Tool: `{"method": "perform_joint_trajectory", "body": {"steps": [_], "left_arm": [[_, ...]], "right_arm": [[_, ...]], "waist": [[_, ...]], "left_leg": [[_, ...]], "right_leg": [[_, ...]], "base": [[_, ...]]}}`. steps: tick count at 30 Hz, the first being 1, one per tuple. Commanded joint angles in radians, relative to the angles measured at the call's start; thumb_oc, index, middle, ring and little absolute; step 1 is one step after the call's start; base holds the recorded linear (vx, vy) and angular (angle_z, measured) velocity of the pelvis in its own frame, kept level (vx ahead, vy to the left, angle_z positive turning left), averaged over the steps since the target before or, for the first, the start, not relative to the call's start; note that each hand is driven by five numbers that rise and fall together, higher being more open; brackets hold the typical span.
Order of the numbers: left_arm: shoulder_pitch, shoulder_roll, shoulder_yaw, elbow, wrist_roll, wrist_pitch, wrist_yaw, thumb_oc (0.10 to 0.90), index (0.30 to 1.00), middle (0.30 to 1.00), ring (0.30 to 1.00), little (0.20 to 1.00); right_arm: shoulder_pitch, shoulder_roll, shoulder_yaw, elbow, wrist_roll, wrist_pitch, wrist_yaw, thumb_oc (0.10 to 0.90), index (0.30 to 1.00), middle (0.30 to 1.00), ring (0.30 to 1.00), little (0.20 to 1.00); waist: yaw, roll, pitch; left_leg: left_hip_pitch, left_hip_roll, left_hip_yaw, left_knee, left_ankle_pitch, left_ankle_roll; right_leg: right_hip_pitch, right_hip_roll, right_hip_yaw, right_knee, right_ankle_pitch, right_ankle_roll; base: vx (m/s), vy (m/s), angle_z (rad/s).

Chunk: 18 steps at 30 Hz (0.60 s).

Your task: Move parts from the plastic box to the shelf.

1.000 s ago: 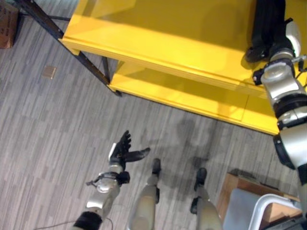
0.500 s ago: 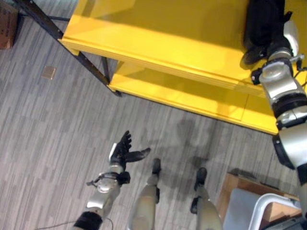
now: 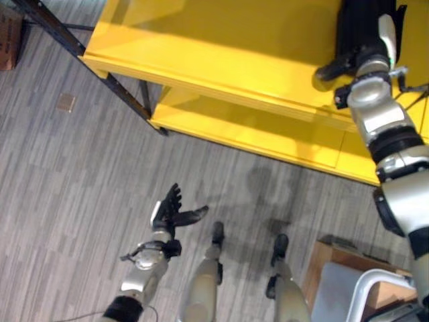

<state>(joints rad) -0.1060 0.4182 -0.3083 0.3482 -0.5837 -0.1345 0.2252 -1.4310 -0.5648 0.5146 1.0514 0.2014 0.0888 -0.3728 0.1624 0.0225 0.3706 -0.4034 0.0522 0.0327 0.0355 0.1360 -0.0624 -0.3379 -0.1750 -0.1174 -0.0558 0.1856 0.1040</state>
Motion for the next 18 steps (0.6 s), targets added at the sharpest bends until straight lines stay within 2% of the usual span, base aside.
{"method": "perform_joint_trajectory", "body": {"steps": [1,6,12,18], "left_arm": [[0.006,0.072,0.024,-0.076,-0.003,-0.079,0.021,0.900,1.000,1.000,1.000,1.000],[0.013,0.068,0.035,-0.077,-0.002,-0.072,0.033,0.900,1.000,1.000,1.000,1.000],[0.022,0.068,0.043,-0.082,-0.005,-0.068,0.038,0.900,1.000,1.000,1.000,1.000],[0.034,0.068,0.047,-0.091,-0.001,-0.065,0.040,0.900,1.000,1.000,1.000,1.000]], "right_arm": [[-0.132,-0.018,0.021,-0.125,0.009,-0.103,-0.093,0.900,1.000,1.000,1.000,1.000],[-0.086,0.011,-0.030,-0.280,-0.004,-0.111,-0.121,0.900,1.000,1.000,1.000,1.000],[-0.050,0.030,-0.065,-0.356,0.018,-0.124,-0.122,0.900,1.000,1.000,1.000,1.000],[-0.022,0.006,-0.092,-0.452,-0.039,-0.127,-0.151,0.900,1.000,1.000,1.000,1.000]], "waist": [[-0.014,-0.014,-0.031],[-0.025,-0.021,-0.029],[-0.033,-0.027,-0.026],[-0.040,-0.031,-0.025]], "left_leg": [[-0.028,0.020,-0.032,0.111,-0.069,0.000],[-0.030,0.021,-0.029,0.116,-0.072,0.000],[-0.032,0.022,-0.024,0.122,-0.075,0.001],[-0.031,0.023,-0.021,0.123,-0.077,0.001]], "right_leg": [[-0.008,-0.037,0.023,0.169,-0.091,0.033],[-0.014,-0.036,0.028,0.175,-0.091,0.031],[-0.017,-0.035,0.030,0.181,-0.093,0.029],[-0.018,-0.033,0.033,0.183,-0.094,0.029]], "base": [[0.00,0.000,0.00],[0.00,0.000,0.00],[0.00,-0.002,-0.05],[0.00,0.000,-0.02]]}}
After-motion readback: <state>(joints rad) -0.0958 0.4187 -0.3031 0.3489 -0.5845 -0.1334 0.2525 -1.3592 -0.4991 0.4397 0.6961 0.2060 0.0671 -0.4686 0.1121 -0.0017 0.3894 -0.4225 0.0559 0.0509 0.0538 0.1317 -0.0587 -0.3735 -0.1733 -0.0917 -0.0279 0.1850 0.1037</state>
